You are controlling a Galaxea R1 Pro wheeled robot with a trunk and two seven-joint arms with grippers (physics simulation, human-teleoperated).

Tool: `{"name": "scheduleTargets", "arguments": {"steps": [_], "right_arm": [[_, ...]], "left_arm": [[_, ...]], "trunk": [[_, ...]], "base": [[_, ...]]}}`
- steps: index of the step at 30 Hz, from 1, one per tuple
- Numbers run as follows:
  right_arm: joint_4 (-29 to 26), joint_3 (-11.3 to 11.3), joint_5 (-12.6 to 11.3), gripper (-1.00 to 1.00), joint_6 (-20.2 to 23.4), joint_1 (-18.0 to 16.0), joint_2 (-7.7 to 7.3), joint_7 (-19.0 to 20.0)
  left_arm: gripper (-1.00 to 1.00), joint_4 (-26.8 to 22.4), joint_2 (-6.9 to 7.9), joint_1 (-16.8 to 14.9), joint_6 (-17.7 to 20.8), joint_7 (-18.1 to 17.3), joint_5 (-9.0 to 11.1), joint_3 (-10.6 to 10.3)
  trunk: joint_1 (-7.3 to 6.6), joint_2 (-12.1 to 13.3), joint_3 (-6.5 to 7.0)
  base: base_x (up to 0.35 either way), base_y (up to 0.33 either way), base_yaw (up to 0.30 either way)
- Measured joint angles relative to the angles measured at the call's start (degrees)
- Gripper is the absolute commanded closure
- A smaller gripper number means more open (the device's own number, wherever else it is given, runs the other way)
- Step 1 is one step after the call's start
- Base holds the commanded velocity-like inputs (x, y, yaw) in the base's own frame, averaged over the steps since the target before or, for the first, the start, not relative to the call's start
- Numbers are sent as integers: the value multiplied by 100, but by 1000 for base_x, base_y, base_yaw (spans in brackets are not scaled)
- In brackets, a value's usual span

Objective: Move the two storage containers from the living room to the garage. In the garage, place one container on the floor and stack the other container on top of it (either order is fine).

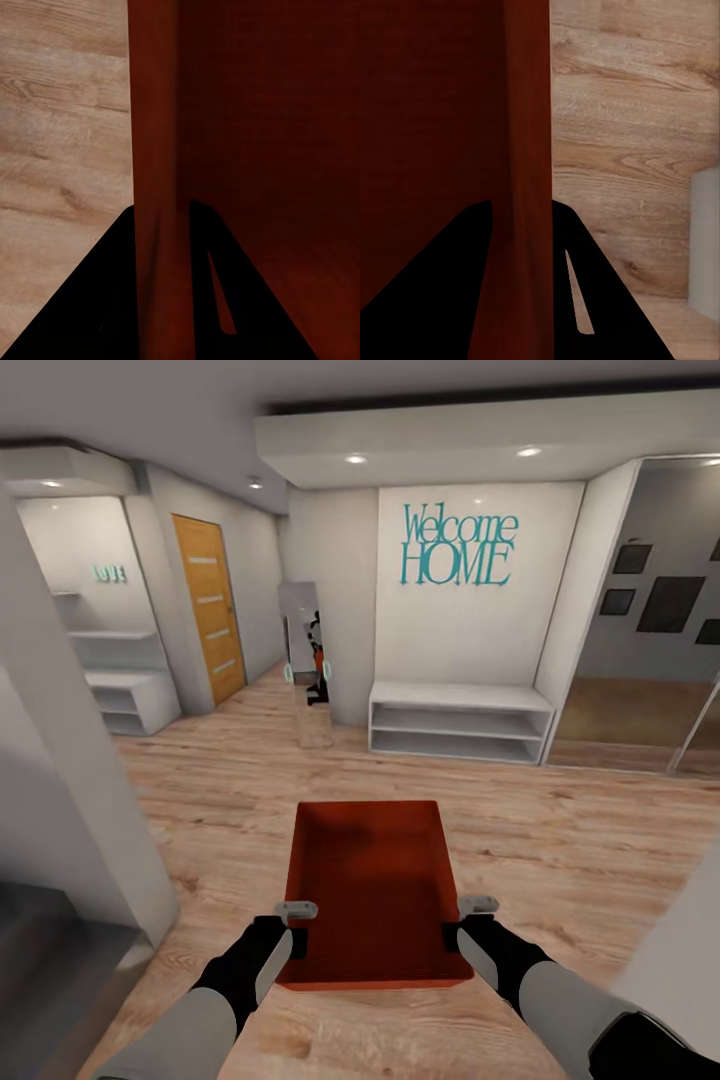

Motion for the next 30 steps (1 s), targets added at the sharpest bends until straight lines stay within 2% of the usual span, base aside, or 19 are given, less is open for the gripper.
{"name": "scheduleTargets", "arguments": {"steps": [30], "right_arm": [[-17,5,-10,100,2,1,-4,-10]], "left_arm": [[100,-12,0,1,1,0,-2,0]], "trunk": [[0,0,0]], "base": [[322,0,0]]}}
